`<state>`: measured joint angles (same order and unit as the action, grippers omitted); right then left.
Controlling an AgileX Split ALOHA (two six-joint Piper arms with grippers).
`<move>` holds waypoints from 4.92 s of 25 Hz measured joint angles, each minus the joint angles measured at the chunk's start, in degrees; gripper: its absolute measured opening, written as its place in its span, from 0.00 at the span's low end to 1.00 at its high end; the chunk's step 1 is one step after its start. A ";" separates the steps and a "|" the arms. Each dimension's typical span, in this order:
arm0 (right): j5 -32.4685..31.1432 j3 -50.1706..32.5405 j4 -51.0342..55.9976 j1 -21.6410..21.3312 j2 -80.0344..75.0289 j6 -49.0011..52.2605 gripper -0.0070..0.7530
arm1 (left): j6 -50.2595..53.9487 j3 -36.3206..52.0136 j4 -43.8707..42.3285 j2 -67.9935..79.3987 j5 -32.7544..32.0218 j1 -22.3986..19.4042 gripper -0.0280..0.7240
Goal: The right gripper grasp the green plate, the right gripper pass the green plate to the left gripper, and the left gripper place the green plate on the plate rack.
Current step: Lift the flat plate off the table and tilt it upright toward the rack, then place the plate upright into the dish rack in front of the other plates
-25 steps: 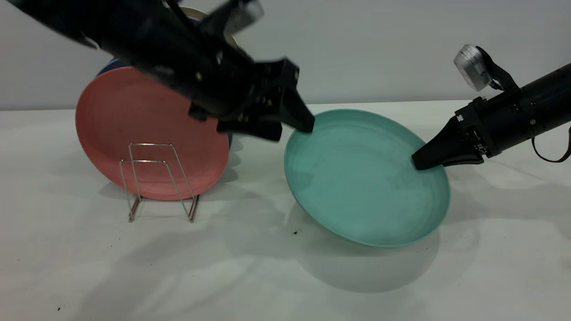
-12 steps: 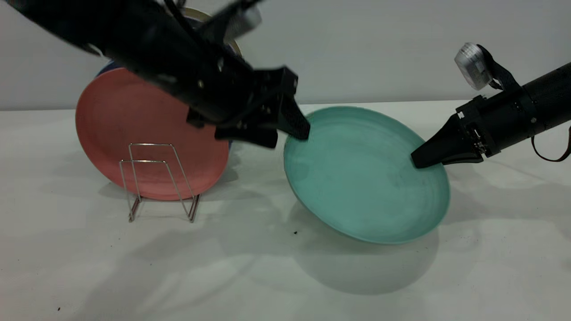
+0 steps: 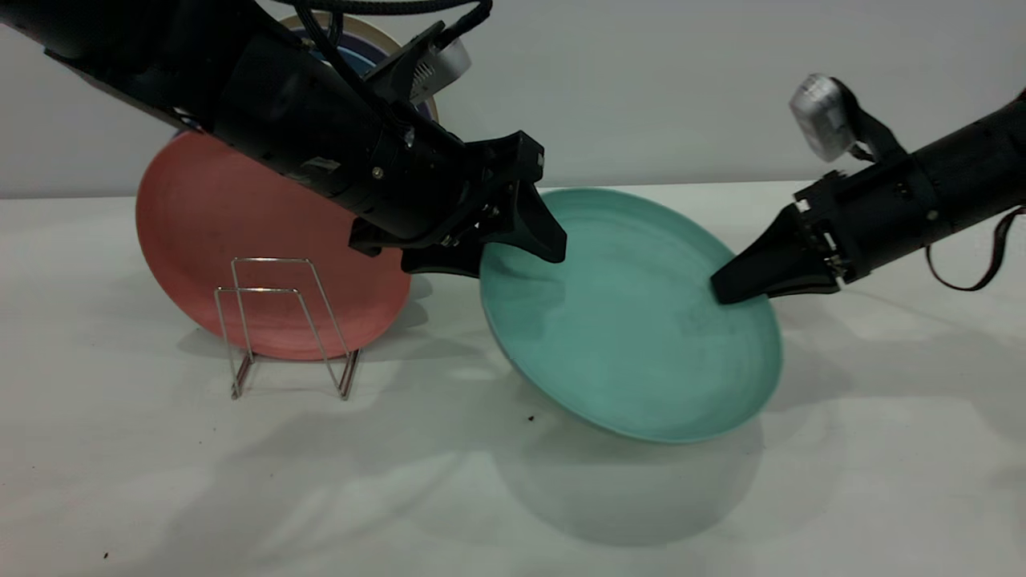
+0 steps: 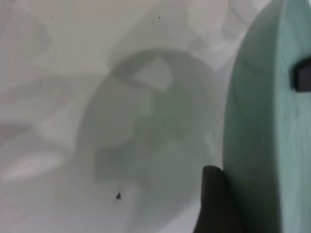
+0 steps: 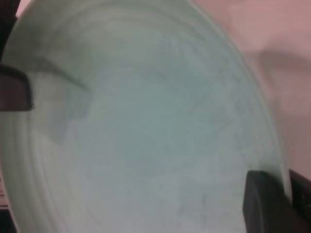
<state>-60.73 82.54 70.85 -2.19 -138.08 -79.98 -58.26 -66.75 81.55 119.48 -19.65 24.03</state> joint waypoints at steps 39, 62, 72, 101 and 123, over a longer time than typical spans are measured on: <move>-7.48 -5.23 -15.24 -9.80 42.79 23.86 0.61 | -9.17 -0.76 -41.48 -28.74 -21.51 -23.45 0.18; -6.58 -49.24 -28.87 -9.69 102.75 40.45 0.59 | -55.57 -14.91 -49.63 -21.14 -25.69 -25.57 0.18; -6.82 -49.67 -38.35 -9.69 115.09 50.04 0.59 | -54.50 -14.91 -49.68 -17.81 -22.60 -22.33 0.18; -6.00 -49.67 -38.61 -9.69 115.34 50.36 0.59 | -54.40 -8.53 -47.11 -15.15 -15.47 -22.33 0.18; -5.89 -49.67 -38.61 -9.69 115.34 50.09 0.59 | -53.21 -8.53 -46.58 -11.12 -14.25 -22.33 0.20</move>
<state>-66.62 32.86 32.24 -11.89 -22.74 -29.89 -111.46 -75.28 34.97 108.36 -33.90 1.70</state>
